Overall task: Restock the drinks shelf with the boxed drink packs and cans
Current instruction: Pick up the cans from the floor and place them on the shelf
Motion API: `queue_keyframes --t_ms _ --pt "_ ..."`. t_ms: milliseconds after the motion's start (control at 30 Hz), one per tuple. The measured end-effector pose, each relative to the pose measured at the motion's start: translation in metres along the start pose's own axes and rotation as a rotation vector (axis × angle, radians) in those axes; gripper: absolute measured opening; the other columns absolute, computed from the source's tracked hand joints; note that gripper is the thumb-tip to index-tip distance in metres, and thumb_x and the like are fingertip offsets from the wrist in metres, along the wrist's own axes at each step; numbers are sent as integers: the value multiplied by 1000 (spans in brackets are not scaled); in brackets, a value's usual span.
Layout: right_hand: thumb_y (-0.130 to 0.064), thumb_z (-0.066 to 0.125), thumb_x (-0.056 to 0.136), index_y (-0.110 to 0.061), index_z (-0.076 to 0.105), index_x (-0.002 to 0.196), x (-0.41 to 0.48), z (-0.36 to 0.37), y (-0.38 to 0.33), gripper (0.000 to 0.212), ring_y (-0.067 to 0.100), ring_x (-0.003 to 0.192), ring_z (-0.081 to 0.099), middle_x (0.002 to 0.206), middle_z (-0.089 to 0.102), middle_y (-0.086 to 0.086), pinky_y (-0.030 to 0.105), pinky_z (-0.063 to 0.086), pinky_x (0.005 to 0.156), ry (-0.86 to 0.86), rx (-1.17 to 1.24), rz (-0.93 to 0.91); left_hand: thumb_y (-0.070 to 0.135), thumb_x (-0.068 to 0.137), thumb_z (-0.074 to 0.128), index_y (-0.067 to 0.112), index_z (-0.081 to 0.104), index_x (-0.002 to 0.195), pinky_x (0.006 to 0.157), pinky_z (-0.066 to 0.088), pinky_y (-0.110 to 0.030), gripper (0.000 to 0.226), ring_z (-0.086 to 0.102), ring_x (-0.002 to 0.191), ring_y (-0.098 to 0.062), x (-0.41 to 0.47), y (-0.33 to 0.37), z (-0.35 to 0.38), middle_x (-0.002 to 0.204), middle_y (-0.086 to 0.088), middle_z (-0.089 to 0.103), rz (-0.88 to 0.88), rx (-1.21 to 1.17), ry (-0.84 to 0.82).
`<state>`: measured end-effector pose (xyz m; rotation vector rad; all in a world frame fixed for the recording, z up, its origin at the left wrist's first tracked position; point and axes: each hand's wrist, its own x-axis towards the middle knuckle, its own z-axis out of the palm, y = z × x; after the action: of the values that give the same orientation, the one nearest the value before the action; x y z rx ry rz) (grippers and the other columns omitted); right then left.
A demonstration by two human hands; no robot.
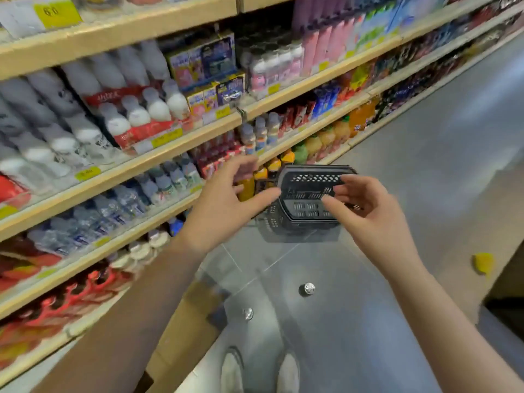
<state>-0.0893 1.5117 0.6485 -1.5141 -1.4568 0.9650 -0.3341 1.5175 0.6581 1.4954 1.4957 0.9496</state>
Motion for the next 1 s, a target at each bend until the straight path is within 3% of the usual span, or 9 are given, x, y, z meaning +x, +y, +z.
queue_keyframes --t_ms 133,267,467,600,667,733,800,900,1000 --pt "-30 83 84 -28 65 121 7 12 66 41 5 97 71 107 72 -9 25 57 90 -30 10 88 38 82 80 26 53 137 102 46 -18 63 54 120 6 -3 -59 42 131 14 59 -122 -12 -12" --pt "-29 83 84 -25 64 123 7 31 155 43 5 99 69 109 71 -8 31 57 91 -73 -38 198 41 79 80 28 55 133 101 47 -22 61 57 118 4 -9 -146 87 129 13 61 -272 -17 -21" --pt "-32 83 84 -32 63 124 -10 82 341 45 5 106 68 111 69 -13 33 55 96 -135 -128 371 34 77 84 28 57 131 100 49 -26 60 58 116 0 -34 -339 175 127 12 61 -478 -1 -63" --pt "-36 82 86 -34 60 130 -24 130 484 49 0 110 64 119 67 -12 26 52 95 -188 -203 432 37 77 85 33 53 134 98 44 -17 66 52 118 8 -57 -485 229 129 20 56 -536 28 -179" --pt "-40 81 86 -36 58 130 -28 153 551 50 -13 107 60 115 66 -22 23 51 92 -190 -244 438 37 76 86 36 53 135 99 43 -15 68 50 120 11 -58 -553 252 131 23 56 -527 58 -223" --pt "-38 80 87 -36 56 133 -28 176 614 52 -23 101 55 97 64 -39 19 47 90 -207 -267 450 37 74 87 36 53 136 103 42 -19 71 49 124 9 -60 -617 270 133 21 55 -521 74 -281" --pt "-36 80 87 -33 54 137 -28 196 668 57 -15 107 56 89 60 -49 24 46 97 -220 -311 447 48 68 88 38 53 135 108 41 -26 76 47 128 6 -65 -674 284 134 24 54 -501 98 -322" --pt "-39 81 84 -33 48 144 -26 215 740 69 13 125 57 126 59 -27 41 46 108 -159 -393 388 64 58 83 50 50 130 107 41 -28 80 48 127 2 -73 -740 299 136 26 51 -493 219 -385" --pt "-32 82 84 -30 47 146 -21 222 787 72 18 129 53 143 50 -2 31 41 105 -107 -486 373 67 56 80 51 49 131 104 41 -23 83 49 124 0 -79 -782 313 135 21 51 -473 284 -422"
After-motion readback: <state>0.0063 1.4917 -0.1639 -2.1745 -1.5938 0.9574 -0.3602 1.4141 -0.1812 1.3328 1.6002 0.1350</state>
